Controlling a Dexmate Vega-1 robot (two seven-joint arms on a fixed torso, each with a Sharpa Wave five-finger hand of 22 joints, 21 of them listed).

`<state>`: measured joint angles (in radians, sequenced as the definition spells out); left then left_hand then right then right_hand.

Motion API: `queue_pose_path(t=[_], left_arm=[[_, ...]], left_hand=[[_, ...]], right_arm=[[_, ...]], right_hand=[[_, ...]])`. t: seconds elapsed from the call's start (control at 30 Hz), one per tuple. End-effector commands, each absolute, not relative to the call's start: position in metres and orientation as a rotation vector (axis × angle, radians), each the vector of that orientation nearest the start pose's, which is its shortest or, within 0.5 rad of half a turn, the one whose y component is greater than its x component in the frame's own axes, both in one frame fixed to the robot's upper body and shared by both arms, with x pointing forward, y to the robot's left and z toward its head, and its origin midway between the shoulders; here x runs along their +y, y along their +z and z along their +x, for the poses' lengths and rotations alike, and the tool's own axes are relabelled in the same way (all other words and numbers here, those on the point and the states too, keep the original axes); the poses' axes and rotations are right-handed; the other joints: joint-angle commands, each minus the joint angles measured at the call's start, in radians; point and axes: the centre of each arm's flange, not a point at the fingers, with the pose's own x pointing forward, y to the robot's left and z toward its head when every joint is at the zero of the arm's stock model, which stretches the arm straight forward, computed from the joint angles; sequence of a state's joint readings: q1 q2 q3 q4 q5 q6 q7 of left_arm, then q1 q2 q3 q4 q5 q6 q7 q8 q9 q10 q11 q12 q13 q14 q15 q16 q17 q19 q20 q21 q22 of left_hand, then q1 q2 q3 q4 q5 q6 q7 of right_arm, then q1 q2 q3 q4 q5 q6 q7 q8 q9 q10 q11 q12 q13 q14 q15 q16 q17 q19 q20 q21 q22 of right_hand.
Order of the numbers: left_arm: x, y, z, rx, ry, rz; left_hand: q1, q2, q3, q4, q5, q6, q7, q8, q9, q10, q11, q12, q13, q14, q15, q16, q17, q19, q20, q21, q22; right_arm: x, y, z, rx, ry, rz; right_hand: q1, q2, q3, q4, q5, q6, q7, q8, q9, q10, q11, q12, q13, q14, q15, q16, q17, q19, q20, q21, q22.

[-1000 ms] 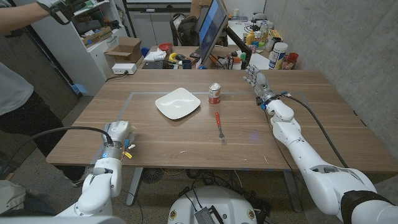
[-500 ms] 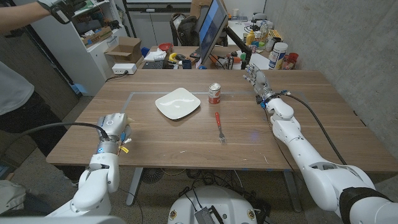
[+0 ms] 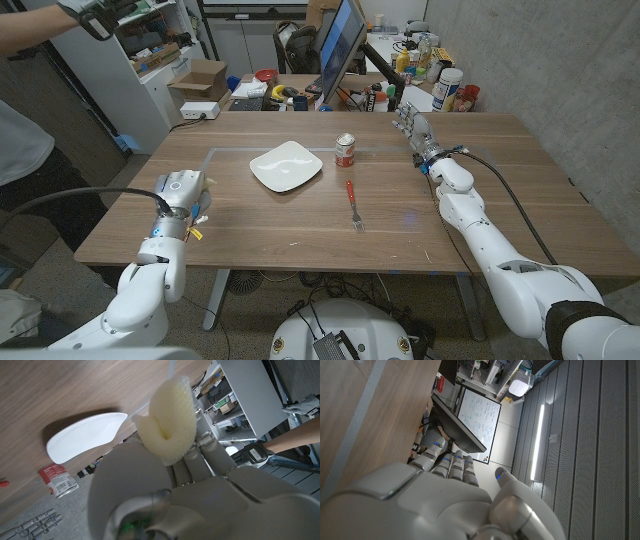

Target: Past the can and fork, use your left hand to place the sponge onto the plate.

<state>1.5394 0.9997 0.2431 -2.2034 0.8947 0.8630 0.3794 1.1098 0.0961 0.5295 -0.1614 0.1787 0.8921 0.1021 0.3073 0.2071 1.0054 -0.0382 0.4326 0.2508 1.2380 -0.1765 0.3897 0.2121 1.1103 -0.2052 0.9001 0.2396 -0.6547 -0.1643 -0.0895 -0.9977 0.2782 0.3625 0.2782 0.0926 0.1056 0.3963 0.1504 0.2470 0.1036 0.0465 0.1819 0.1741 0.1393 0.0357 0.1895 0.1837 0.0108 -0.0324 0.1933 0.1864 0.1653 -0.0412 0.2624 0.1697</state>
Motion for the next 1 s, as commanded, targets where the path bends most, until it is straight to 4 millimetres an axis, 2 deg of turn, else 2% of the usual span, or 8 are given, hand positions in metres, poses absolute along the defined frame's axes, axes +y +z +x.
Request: queue_pose_path(t=[0.03,0.23,0.43,0.67,0.83,0.97,1.0], left_arm=[[0.342,-0.064,0.444,-0.464,0.76,1.714],[0.348,-0.062,0.444,-0.513,0.771,1.707],[0.357,-0.059,0.447,-0.542,0.775,1.717],[0.372,-0.059,0.453,-0.581,0.827,1.753],[0.385,-0.054,0.463,-0.532,0.788,1.701],[0.393,-0.046,0.483,-0.561,0.716,1.656],[0.393,-0.045,0.487,-0.577,0.693,1.642]], left_hand=[[0.07,0.059,0.0,0.009,-0.002,0.041,0.027,-0.006,0.003,0.061,-0.051,-0.002,-0.001,0.063,-0.053,-0.006,-0.001,-0.009,-0.001,0.011,0.002],[0.066,0.058,0.0,0.012,-0.001,0.044,0.022,-0.01,0.003,0.063,-0.061,-0.008,-0.004,0.05,-0.052,-0.019,-0.007,-0.021,0.002,0.017,0.001],[0.063,0.057,-0.002,0.013,-0.001,0.047,0.02,-0.013,0.003,0.063,-0.054,-0.011,-0.004,0.054,-0.053,-0.02,-0.007,-0.024,0.0,0.023,0.0],[0.061,0.056,-0.003,0.014,0.001,0.054,0.017,-0.015,0.003,0.067,-0.06,-0.011,-0.002,0.056,-0.053,-0.02,-0.004,-0.027,0.001,0.03,-0.001],[0.057,0.055,-0.004,0.016,0.002,0.056,0.013,-0.018,0.003,0.071,-0.07,-0.013,-0.002,0.056,-0.051,-0.022,-0.003,-0.03,0.001,0.037,-0.002],[0.055,0.054,-0.004,0.017,0.003,0.061,0.009,-0.019,0.003,0.072,-0.07,-0.015,-0.002,0.055,-0.051,-0.024,-0.002,-0.034,0.0,0.042,-0.003],[0.054,0.054,-0.004,0.017,0.003,0.062,0.008,-0.021,0.003,0.073,-0.085,-0.018,-0.004,0.055,-0.051,-0.025,-0.001,-0.034,0.0,0.046,-0.004]], right_arm=[[-0.262,0.025,0.681,-0.729,0.26,-0.001],[-0.264,0.025,0.677,-0.738,0.26,0.0],[-0.263,0.024,0.674,-0.746,0.269,0.0],[-0.265,0.022,0.67,-0.747,0.26,-0.001],[-0.262,0.024,0.668,-0.748,0.269,-0.012],[-0.258,0.028,0.665,-0.756,0.275,-0.024],[-0.257,0.028,0.665,-0.755,0.278,-0.026]], right_hand=[[-0.007,0.044,0.006,-0.002,0.006,0.001,-0.005,0.006,0.005,0.006,0.0,0.005,0.004,0.004,-0.003,-0.002,-0.001,0.01,-0.039,-0.004,0.006],[-0.007,0.043,0.007,-0.002,0.006,0.001,-0.006,0.006,0.005,0.006,0.0,0.005,0.004,0.005,-0.002,-0.002,-0.001,0.011,-0.04,-0.005,0.006],[-0.008,0.043,0.007,-0.002,0.006,0.001,-0.005,0.006,0.005,0.005,0.0,0.004,0.004,0.005,-0.002,-0.002,0.0,0.012,-0.039,-0.007,0.006],[-0.008,0.043,0.008,-0.002,0.006,0.0,-0.005,0.006,0.005,0.005,-0.001,0.005,0.004,0.005,-0.003,-0.002,-0.001,0.012,-0.039,-0.008,0.006],[-0.008,0.043,0.008,-0.002,0.006,0.001,-0.006,0.006,0.005,0.004,0.0,0.004,0.004,0.005,-0.003,-0.003,-0.001,0.013,-0.04,-0.009,0.006],[-0.008,0.042,0.009,-0.002,0.006,0.001,-0.005,0.006,0.005,0.005,0.002,0.005,0.004,0.005,-0.002,-0.002,-0.001,0.014,-0.039,-0.011,0.006],[-0.008,0.042,0.009,-0.002,0.006,0.001,-0.006,0.006,0.005,0.005,0.0,0.004,0.004,0.005,-0.003,-0.002,-0.001,0.014,-0.039,-0.011,0.006]])
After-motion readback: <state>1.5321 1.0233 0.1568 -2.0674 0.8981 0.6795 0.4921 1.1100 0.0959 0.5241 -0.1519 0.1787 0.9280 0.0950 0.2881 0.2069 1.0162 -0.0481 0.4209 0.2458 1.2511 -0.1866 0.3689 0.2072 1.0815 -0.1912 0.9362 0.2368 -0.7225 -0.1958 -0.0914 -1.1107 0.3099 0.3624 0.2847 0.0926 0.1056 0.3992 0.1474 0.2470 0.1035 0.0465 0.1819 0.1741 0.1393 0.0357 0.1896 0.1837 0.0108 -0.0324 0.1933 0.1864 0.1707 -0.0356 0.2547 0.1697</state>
